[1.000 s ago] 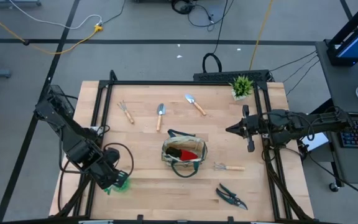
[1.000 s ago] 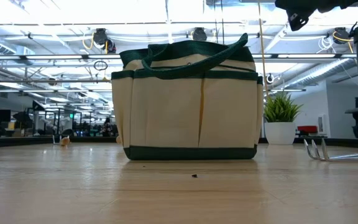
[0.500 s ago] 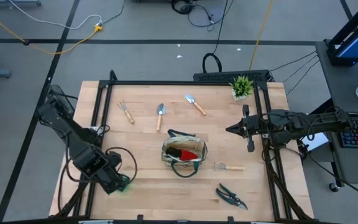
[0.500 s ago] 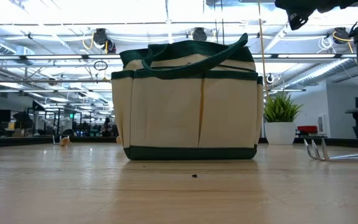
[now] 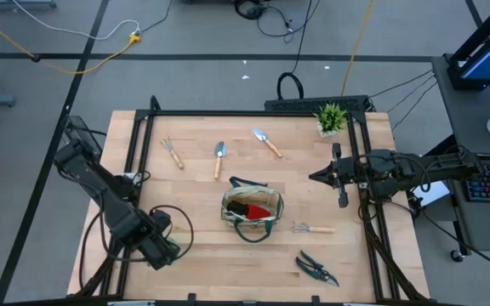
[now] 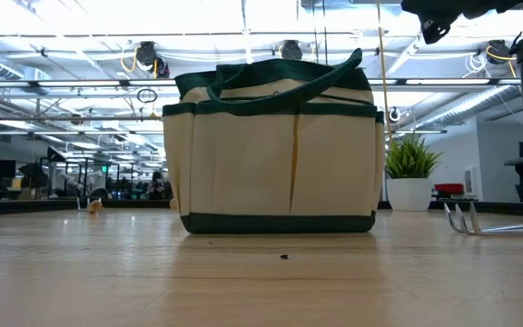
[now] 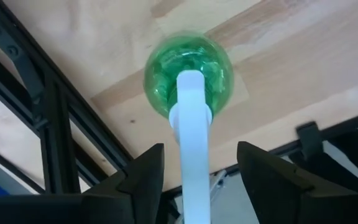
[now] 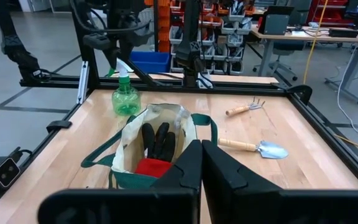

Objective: Pick & Place Garden tools in Gardening bag
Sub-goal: Put the green spray bottle into the white gardening bag

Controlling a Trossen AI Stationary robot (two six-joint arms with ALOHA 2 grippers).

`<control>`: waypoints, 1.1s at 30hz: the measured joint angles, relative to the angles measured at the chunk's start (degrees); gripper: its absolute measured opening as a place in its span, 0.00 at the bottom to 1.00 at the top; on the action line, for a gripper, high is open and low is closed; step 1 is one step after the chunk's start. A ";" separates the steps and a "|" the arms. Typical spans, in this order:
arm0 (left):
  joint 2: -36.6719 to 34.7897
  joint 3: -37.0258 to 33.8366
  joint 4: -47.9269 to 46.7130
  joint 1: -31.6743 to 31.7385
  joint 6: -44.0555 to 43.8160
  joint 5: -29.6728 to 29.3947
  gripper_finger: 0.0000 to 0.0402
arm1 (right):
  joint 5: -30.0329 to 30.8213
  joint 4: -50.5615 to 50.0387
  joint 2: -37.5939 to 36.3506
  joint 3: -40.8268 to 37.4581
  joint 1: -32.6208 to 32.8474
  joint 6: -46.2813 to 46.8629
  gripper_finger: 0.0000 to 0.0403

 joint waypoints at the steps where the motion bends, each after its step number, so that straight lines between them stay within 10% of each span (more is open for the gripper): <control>1: 0.26 0.00 -0.14 0.00 0.02 0.07 0.52 | 0.00 0.02 0.00 0.00 0.00 0.00 0.00; 19: 4.76 -0.02 -0.23 0.00 8.79 1.13 0.51 | -0.04 0.02 0.00 0.00 0.00 0.04 0.00; 33: 5.09 0.00 -0.25 0.50 10.45 1.31 0.13 | -0.02 0.04 0.00 0.00 0.00 0.04 0.00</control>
